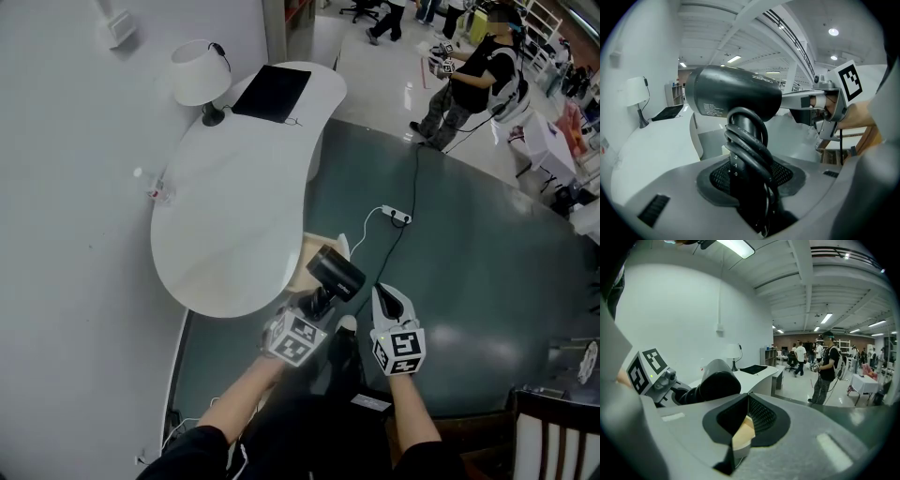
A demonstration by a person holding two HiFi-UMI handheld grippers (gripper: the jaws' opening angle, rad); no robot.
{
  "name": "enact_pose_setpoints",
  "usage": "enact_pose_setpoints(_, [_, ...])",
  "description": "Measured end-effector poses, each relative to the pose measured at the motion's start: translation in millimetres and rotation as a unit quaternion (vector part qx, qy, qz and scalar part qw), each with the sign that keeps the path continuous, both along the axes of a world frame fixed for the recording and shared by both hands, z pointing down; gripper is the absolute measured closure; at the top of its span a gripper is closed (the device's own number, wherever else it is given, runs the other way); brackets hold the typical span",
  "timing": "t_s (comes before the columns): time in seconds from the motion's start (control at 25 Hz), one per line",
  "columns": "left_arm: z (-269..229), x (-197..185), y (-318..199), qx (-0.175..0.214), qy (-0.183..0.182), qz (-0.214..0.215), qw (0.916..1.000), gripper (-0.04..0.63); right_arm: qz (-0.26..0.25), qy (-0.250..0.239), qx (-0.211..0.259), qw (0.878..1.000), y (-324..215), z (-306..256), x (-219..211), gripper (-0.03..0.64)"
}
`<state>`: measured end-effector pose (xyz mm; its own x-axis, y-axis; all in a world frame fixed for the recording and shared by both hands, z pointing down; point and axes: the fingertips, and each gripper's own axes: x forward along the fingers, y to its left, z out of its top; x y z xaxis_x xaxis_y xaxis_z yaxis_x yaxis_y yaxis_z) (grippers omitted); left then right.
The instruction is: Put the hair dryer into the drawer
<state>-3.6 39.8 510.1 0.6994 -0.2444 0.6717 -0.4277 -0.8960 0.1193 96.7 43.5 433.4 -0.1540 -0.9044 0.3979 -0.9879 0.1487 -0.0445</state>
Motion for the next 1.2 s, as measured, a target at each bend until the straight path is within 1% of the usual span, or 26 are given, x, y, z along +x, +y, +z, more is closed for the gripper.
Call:
enact_pose_setpoints(0.2, [5,7,-8,-0.009,-0.003,-0.024,0.9997,0.41,-0.019,-0.008,-0.001,1.0,-14,4,9,0.612])
enact_pose_setpoints(0.36, [13,16,-16,-0.016,-0.013,-0.046,0.9988,0.41,-0.035,-0.015,-0.004,0.999,-29,9,24,0.612])
enact_pose_setpoints(0.8, [33,38,-40,-0.025,-0.046,-0.112,0.9924,0.41,-0.112,-0.033,-0.013,0.993,-67,27,49,0.612])
enact_pose_setpoints(0.96, [39,40,-46,-0.031,-0.052,-0.134,0.9892,0.41,-0.136,-0.037,-0.019,0.99,-76,36,50,0.612])
enact_pose_setpoints(1.2, [48,42,-59,-0.039,-0.05,-0.146,0.9872,0.411,-0.153,-0.042,-0.031,0.987,-85,46,43,0.612])
